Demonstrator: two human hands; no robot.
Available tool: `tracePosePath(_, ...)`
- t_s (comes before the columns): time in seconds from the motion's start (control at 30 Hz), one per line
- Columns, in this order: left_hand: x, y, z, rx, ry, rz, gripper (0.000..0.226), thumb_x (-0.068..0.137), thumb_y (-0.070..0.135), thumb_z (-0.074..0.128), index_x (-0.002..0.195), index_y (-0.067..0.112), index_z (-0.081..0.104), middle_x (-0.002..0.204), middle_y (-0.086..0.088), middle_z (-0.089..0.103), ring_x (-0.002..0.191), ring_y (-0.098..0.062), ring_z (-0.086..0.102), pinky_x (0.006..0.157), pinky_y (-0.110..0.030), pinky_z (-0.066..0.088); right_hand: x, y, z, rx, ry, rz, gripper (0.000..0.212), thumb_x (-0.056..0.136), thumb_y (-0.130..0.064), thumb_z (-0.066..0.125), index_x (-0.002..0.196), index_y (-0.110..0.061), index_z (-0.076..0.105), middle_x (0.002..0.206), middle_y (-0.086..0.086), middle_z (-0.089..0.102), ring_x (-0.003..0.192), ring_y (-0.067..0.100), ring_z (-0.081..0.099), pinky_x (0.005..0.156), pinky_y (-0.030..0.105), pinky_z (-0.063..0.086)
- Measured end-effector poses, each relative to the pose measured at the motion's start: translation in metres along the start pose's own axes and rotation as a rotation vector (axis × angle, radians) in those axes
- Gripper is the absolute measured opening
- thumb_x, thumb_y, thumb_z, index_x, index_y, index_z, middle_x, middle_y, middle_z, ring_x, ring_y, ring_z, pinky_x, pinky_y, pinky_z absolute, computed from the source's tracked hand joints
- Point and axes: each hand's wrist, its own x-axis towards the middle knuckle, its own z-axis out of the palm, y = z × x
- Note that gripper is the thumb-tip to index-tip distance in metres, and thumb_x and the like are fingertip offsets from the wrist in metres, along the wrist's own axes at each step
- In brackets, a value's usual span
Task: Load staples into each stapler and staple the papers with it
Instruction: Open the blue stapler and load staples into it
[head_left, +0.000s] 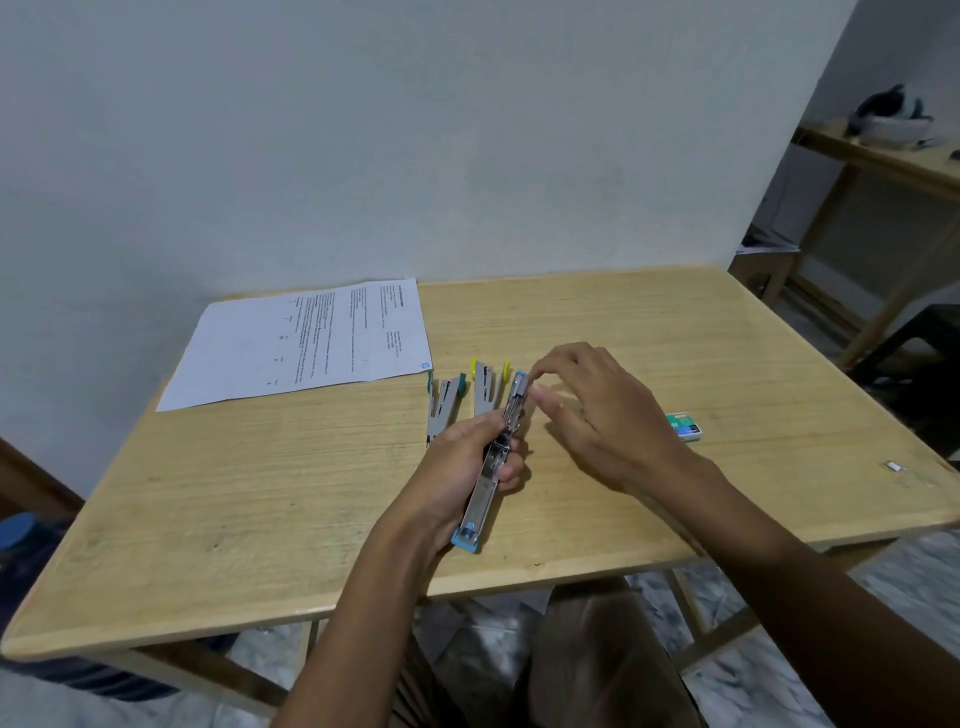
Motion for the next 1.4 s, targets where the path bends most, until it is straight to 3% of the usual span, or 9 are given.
tracePosePath(0.1,0.0,0.0,0.0,-0.003,-0.014,-0.01,0.028,0.105,0.016,0.036,0.1,-0.001,0.057,0.059,-0.008,0.045,0.052,-0.018,0.035,0.051,-0.027,0.032,-0.015,-0.01,-0.001,0.264,0.037,-0.027,0.034,0.092,-0.056,0.049,0.113,-0.031,0.059,0.11,-0.019,0.056,0.099,-0.001,0.053,0.077,0.019,0.045)
tracePosePath(0.17,0.0,0.0,-0.001,0.025,-0.015,-0.012,0.034,0.105,0.018,0.037,0.11,-0.008,0.059,0.056,-0.009,0.042,0.052,-0.019,0.036,0.051,-0.027,0.034,-0.021,-0.017,0.005,0.321,0.069,-0.101,0.025,0.09,-0.04,0.065,0.11,-0.025,0.064,0.102,-0.014,0.062,0.092,0.001,0.058,0.078,0.016,0.047)
tracePosePath(0.33,-0.001,-0.001,-0.001,0.042,-0.015,0.013,0.041,0.105,0.019,0.036,0.116,-0.016,0.054,0.057,-0.011,0.039,0.053,-0.02,0.035,0.052,-0.028,0.033,-0.023,-0.021,0.022,0.283,0.227,-0.199,0.016,0.089,-0.014,0.073,0.104,-0.01,0.072,0.094,-0.001,0.071,0.088,0.011,0.065,0.077,0.032,0.055)
tracePosePath(0.47,-0.001,-0.001,0.0,0.046,-0.001,0.046,0.032,0.106,0.022,0.036,0.096,-0.001,0.057,0.057,-0.01,0.041,0.052,-0.019,0.035,0.052,-0.028,0.033,-0.02,-0.025,0.027,0.142,0.32,-0.117,0.013,0.092,-0.021,0.066,0.099,-0.012,0.071,0.093,-0.001,0.068,0.088,0.013,0.062,0.076,0.032,0.052)
tracePosePath(0.67,0.001,-0.003,-0.001,0.047,-0.01,0.041,0.036,0.107,0.021,0.035,0.079,0.004,0.052,0.057,-0.007,0.044,0.052,-0.019,0.035,0.053,-0.028,0.031,-0.011,-0.03,0.028,0.082,0.216,0.079,0.011,0.094,-0.027,0.061,0.096,-0.018,0.067,0.095,-0.006,0.062,0.09,0.008,0.054,0.069,0.027,0.046)
tracePosePath(0.8,0.001,-0.004,-0.001,0.047,-0.014,0.047,0.038,0.106,0.021,0.037,0.076,0.006,0.053,0.057,-0.007,0.044,0.052,-0.019,0.034,0.053,-0.029,0.03,-0.008,-0.029,0.028,0.015,0.197,0.037,0.011,0.092,-0.025,0.063,0.092,-0.016,0.069,0.091,-0.004,0.062,0.083,0.012,0.058,0.063,0.029,0.049)
tracePosePath(1.17,-0.001,0.0,0.001,-0.034,-0.013,0.03,0.028,0.105,0.015,0.037,0.092,0.003,0.059,0.065,-0.008,0.045,0.054,-0.017,0.035,0.052,-0.028,0.031,-0.022,-0.03,0.019,0.082,0.259,0.099,0.018,0.094,-0.031,0.062,0.104,-0.022,0.075,0.091,-0.01,0.065,0.077,0.001,0.052,0.063,0.021,0.041)
tracePosePath(1.3,-0.002,0.002,0.002,-0.05,0.097,-0.027,0.027,0.102,0.014,0.045,0.12,-0.002,0.058,0.075,-0.011,0.063,0.06,-0.019,0.054,0.054,-0.028,0.046,-0.038,-0.039,0.006,0.166,0.124,-0.116,0.019,0.093,-0.038,0.061,0.098,-0.023,0.072,0.09,-0.011,0.061,0.075,-0.002,0.051,0.063,0.019,0.045)
tracePosePath(1.4,-0.003,0.003,0.002,-0.091,0.136,-0.076,0.026,0.1,0.013,0.049,0.123,0.007,0.059,0.086,-0.009,0.069,0.07,-0.02,0.063,0.066,-0.031,0.054,-0.05,-0.048,0.007,0.177,-0.073,-0.295,0.029,0.087,-0.05,0.065,0.101,-0.026,0.07,0.097,-0.011,0.061,0.083,-0.001,0.056,0.066,0.022,0.049)
